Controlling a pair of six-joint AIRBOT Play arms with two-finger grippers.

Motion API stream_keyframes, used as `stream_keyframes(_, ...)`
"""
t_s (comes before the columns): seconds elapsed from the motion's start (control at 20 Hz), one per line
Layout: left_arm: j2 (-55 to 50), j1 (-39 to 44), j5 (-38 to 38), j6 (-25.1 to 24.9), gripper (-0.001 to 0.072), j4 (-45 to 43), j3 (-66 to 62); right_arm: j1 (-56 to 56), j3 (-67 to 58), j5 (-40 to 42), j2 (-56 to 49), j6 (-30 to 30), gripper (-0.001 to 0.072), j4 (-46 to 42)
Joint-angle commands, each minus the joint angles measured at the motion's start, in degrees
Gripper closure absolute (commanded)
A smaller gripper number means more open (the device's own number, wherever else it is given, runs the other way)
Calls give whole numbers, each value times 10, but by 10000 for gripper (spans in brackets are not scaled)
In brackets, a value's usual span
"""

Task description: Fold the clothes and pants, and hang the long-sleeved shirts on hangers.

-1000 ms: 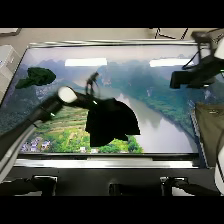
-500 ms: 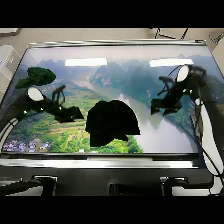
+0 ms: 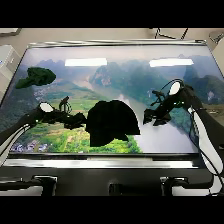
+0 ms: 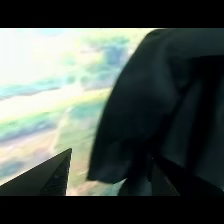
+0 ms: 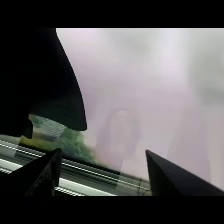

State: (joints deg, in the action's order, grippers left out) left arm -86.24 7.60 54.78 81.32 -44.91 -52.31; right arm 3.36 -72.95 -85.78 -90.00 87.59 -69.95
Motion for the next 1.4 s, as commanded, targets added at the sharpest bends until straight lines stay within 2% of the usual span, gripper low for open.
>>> stream_keyframes(0.0, -13, 18, -50, -3, 288, 6, 4, 1, 5, 15, -7, 0, 123, 12)
stream_keyframes(0.05, -13, 24, -65, 4, 324, 9, 4, 1, 6, 14, -12, 0, 124, 24)
stream_keyframes(0.15, -14, 37, -78, 14, 329, 13, 4, 1, 14, 15, -23, 0, 124, 60)
stream_keyframes(0.2, -16, 40, -80, 22, 435, 14, 4, 1, 18, 17, -30, -3, 124, 78)
stream_keyframes(0.25, -17, 40, -79, 23, 573, 14, 4, 1, 22, 18, -36, -3, 125, 89)
stream_keyframes(0.3, -17, 40, -77, 23, 650, 14, 4, 1, 26, 18, -41, -4, 125, 96)
stream_keyframes(0.35, -16, 40, -77, 23, 683, 14, 4, 1, 32, 17, -47, -4, 125, 99)
stream_keyframes(0.5, -11, 39, -77, 22, 683, 14, 4, 1, 58, 28, -60, -6, 127, 115)
stream_keyframes(0.75, 1, 39, -77, 22, 684, 14, 4, 4, 92, 83, -62, -13, 184, 174)
stream_keyframes(0.85, 7, 39, -77, 22, 684, 14, 4, 15, 96, 107, -63, -13, 311, 178)
stream_keyframes(0.9, 11, 39, -77, 22, 684, 14, 4, 23, 96, 115, -63, -13, 431, 179)
stream_keyframes(0.95, 16, 39, -77, 22, 683, 14, 4, 30, 96, 123, -63, -13, 677, 178)
stream_keyframes(1.05, 35, 30, -77, 19, 684, 13, 2, 32, 83, 112, -56, -16, 670, 178)
stream_keyframes(1.15, 76, 2, -73, 11, 685, -3, -24, 32, 36, 106, -23, -19, 670, 119)
stream_keyframes(1.35, 202, -79, -73, 6, 686, -48, -181, 32, -188, 122, 83, -8, 669, -138)
